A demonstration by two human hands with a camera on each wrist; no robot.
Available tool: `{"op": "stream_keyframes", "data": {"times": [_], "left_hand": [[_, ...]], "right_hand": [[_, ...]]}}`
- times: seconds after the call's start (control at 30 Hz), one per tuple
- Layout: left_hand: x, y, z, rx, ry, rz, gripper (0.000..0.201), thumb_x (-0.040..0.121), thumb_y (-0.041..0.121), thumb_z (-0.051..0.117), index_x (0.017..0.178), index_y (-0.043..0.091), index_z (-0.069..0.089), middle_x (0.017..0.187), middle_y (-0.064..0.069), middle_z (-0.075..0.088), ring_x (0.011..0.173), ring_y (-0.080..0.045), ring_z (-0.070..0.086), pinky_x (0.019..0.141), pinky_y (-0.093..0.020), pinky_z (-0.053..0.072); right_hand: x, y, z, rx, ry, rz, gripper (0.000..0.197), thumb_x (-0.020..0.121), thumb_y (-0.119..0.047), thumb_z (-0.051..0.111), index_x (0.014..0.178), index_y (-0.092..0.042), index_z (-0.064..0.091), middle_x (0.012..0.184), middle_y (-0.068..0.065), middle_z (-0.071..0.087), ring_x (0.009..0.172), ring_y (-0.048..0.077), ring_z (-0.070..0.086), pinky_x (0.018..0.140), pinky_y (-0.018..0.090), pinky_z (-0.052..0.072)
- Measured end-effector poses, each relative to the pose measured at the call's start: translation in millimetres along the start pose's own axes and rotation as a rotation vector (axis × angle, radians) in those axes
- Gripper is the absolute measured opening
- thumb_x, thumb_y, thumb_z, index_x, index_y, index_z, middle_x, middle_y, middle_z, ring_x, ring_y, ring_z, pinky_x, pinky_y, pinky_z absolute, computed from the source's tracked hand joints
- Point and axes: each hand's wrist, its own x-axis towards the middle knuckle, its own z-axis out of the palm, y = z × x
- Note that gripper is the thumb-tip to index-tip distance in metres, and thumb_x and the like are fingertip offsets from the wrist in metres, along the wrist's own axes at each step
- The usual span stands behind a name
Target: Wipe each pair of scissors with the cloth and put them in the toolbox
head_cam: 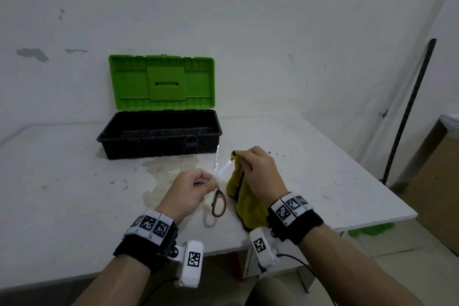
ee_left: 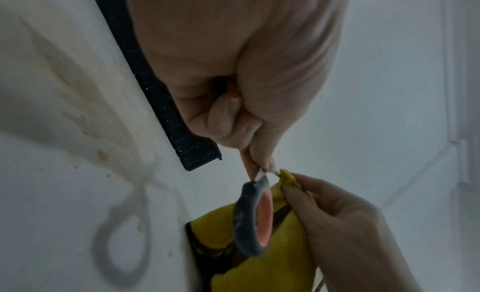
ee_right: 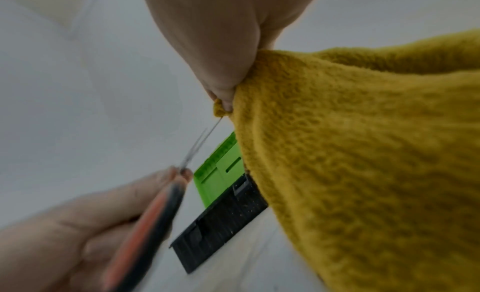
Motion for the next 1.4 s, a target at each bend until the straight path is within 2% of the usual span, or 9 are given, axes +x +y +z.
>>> {"op": "stream_keyframes", "data": {"times": [0.17,0.3,0.47,0.6,0.8,0.9,1.23,1.3,1.4], "left_hand": [[-0.7,-2.7,0.3,0.078,0.041,0.022,0.006,0.085,0.023,0.077,0.081,0.022,0.073,0.076,0.002,0.072,0.060,0.003,0.058,0.064,-0.023,0.043],[-1.3,-0.5,2.1,0.202,0.042,0.088,0.006,0.085,0.026,0.076,0.084,0.023,0.071,0.080,0.003,0.072,0.072,-0.005,0.064,0.066,-0.022,0.047],[-5.8,-1.5,4.3,0.300,0.024,0.118,0.008,0.087,0.022,0.075,0.081,0.025,0.069,0.078,0.006,0.069,0.074,-0.010,0.064,0.067,-0.021,0.048],[-7.2,-4.3,2.9,0.250,0.025,0.073,0.007,0.087,0.024,0.075,0.082,0.021,0.070,0.079,0.003,0.072,0.076,-0.010,0.065,0.070,-0.022,0.050],[-4.7,3.6,4.5,-0.203,-0.053,-0.149,0.008,0.093,0.011,0.068,0.091,0.004,0.067,0.065,-0.001,0.061,0.044,-0.010,0.037,0.042,-0.021,0.029],[-6.4,7.8,4.3,-0.294,-0.134,-0.190,0.007,0.096,0.008,0.063,0.094,0.002,0.064,0.058,0.002,0.055,0.042,-0.009,0.030,0.040,-0.020,0.022],[-7.6,-0.3,-0.6,-0.258,-0.140,-0.229,0.007,0.092,0.008,0.068,0.093,0.002,0.065,0.073,-0.011,0.058,0.042,-0.009,0.028,0.040,-0.019,0.020],[-7.0,-0.4,0.0,-0.223,-0.115,-0.207,0.006,0.091,0.009,0.069,0.090,0.004,0.066,0.070,-0.009,0.059,0.042,-0.009,0.030,0.040,-0.020,0.023],[-6.9,1.9,0.7,-0.099,-0.094,-0.114,0.008,0.090,0.013,0.071,0.085,0.009,0.066,0.073,-0.008,0.063,0.044,-0.008,0.039,0.043,-0.020,0.031]], "right_hand": [[-9.7,-18.3,-4.8,0.083,-0.066,-0.070,0.021,0.099,-0.018,0.053,0.113,-0.016,0.069,0.098,0.001,0.058,0.081,0.012,0.057,0.074,0.015,0.046],[-15.5,-25.9,4.2,-0.096,-0.275,-0.118,0.021,0.098,-0.017,0.052,0.114,-0.017,0.065,0.101,0.001,0.052,0.081,0.020,0.057,0.073,0.029,0.050],[9.8,-19.6,-5.1,-0.198,-0.312,0.093,0.021,0.102,-0.015,0.044,0.102,-0.010,0.064,0.099,0.006,0.051,0.086,0.025,0.057,0.075,0.033,0.049],[21.4,-4.0,-14.9,-0.225,-0.203,0.190,0.020,0.101,-0.012,0.043,0.104,-0.009,0.063,0.102,0.008,0.052,0.089,0.027,0.057,0.078,0.037,0.050],[-20.9,-21.7,-4.9,-0.014,-0.194,-0.257,0.022,0.098,-0.021,0.050,0.114,-0.015,0.063,0.102,0.004,0.055,0.080,0.021,0.058,0.071,0.031,0.052],[-20.1,-12.9,-1.1,-0.026,-0.197,-0.339,0.024,0.096,-0.021,0.053,0.116,-0.012,0.063,0.103,0.007,0.057,0.080,0.023,0.059,0.068,0.031,0.052],[4.6,9.2,-10.9,0.109,0.113,-0.032,0.018,0.098,-0.017,0.057,0.110,-0.014,0.071,0.097,0.001,0.064,0.089,0.008,0.057,0.084,0.016,0.045],[-6.0,-2.4,-10.0,0.120,0.037,-0.100,0.018,0.099,-0.018,0.055,0.109,-0.015,0.070,0.096,0.001,0.061,0.086,0.007,0.055,0.080,0.010,0.042],[-19.4,-13.4,-0.8,0.031,-0.208,-0.112,0.020,0.102,-0.022,0.048,0.110,-0.018,0.066,0.098,0.000,0.054,0.084,0.016,0.056,0.077,0.025,0.048]]}}
